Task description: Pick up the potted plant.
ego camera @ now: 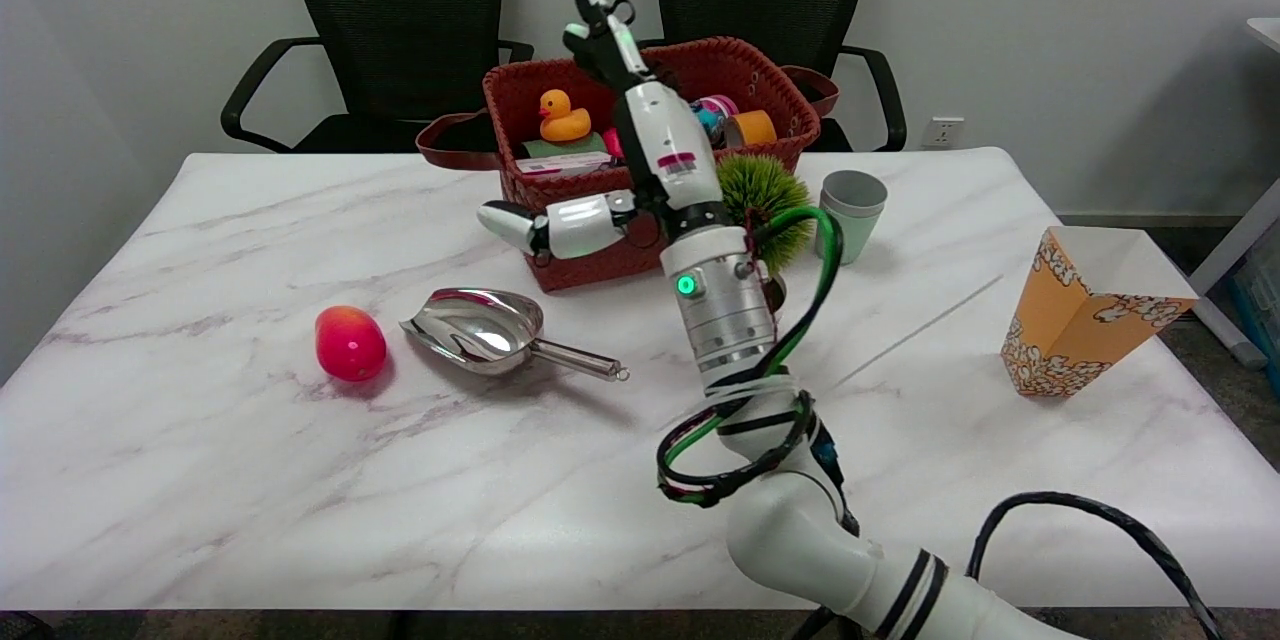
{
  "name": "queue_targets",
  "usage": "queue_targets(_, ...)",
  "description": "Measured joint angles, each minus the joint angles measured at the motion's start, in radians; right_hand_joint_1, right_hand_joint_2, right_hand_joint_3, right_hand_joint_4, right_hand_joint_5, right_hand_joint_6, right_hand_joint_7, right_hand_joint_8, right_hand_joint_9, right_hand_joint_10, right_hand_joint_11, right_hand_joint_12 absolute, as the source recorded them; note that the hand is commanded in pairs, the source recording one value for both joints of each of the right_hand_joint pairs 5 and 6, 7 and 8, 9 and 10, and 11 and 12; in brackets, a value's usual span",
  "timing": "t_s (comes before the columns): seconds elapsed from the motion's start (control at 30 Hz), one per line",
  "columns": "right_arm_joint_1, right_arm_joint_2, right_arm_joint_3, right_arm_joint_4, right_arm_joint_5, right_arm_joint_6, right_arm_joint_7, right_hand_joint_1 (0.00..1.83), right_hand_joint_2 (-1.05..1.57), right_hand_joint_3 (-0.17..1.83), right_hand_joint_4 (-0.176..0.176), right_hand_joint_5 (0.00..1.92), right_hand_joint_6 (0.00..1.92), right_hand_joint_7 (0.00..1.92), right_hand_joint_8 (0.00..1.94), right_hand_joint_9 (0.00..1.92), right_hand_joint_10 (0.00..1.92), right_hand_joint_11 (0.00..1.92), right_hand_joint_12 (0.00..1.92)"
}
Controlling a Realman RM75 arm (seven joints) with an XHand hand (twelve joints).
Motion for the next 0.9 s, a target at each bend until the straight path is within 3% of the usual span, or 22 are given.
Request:
queue_targets(0.57,-0.112,0.066,-0.004,0.128,0.066,0.203,-0.007,1.06,0.08,0.67,0.000,0.06,0.06,0.33,0.33,0.37,0.37,0.40,0.40)
queue_targets(0.67,-0.125,0.082,-0.007,0.137,0.080,0.244,-0.008,1.08,-0.08,0.69,0.000,0.00,0.00,0.31,0.31,0.36,0.36,0.38,0.38)
queue_targets(0.9,-0.152,0.137,-0.017,0.151,0.118,0.339,-0.009,1.08,-0.08,0.56,0.000,0.00,0.00,0.29,0.29,0.38,0.38,0.39,0.39)
